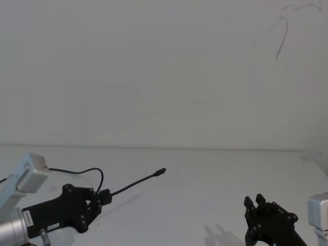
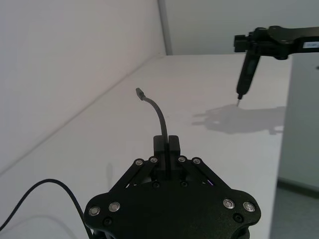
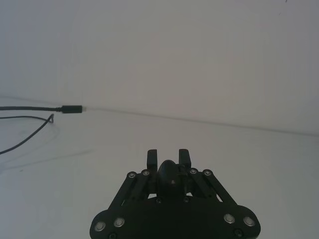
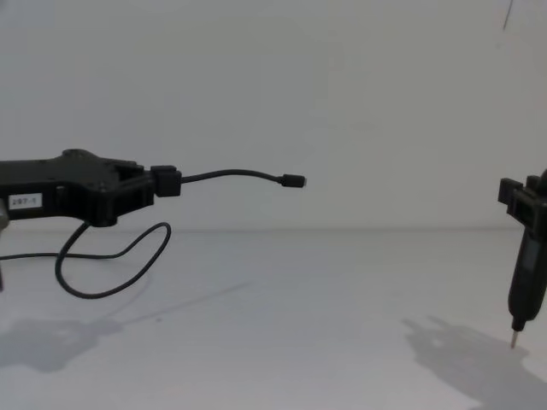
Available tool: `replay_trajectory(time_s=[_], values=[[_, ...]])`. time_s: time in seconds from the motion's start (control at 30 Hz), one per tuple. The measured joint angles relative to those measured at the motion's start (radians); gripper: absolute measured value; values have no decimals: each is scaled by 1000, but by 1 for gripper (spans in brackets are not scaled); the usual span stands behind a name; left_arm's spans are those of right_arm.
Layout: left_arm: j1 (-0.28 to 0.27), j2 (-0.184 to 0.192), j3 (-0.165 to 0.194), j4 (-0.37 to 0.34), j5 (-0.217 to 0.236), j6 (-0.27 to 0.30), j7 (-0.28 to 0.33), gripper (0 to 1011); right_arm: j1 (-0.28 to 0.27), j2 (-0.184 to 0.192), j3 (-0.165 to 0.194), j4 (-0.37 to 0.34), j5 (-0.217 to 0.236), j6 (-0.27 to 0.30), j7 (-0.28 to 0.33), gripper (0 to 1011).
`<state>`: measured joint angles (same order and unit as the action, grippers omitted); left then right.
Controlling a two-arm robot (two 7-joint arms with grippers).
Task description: Pick up the data cable with the one hand.
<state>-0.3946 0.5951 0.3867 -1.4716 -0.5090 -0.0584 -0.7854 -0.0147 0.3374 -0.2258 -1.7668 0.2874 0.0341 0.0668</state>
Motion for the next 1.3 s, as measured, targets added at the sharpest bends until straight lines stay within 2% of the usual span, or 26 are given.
replay_trajectory(time_s=[0.17, 0.43, 0.87, 1.13, 1.3], values=[[14, 26, -6, -12, -29, 10, -31, 43, 0, 0, 0, 0, 0, 0, 0, 251], [10, 37, 6, 2, -54, 14, -79, 43, 0, 0, 0, 0, 0, 0, 0, 251], [-47, 8, 66, 87, -79, 3, -194, 43, 0, 0, 0, 0, 0, 0, 0, 251], [-67, -5, 86, 118, -94, -3, -234, 43, 0, -4, 1, -3, 1, 0, 2, 251], [-76, -12, 95, 130, -100, -6, -251, 43, 3, -14, 5, -13, 20, 1, 14, 251]])
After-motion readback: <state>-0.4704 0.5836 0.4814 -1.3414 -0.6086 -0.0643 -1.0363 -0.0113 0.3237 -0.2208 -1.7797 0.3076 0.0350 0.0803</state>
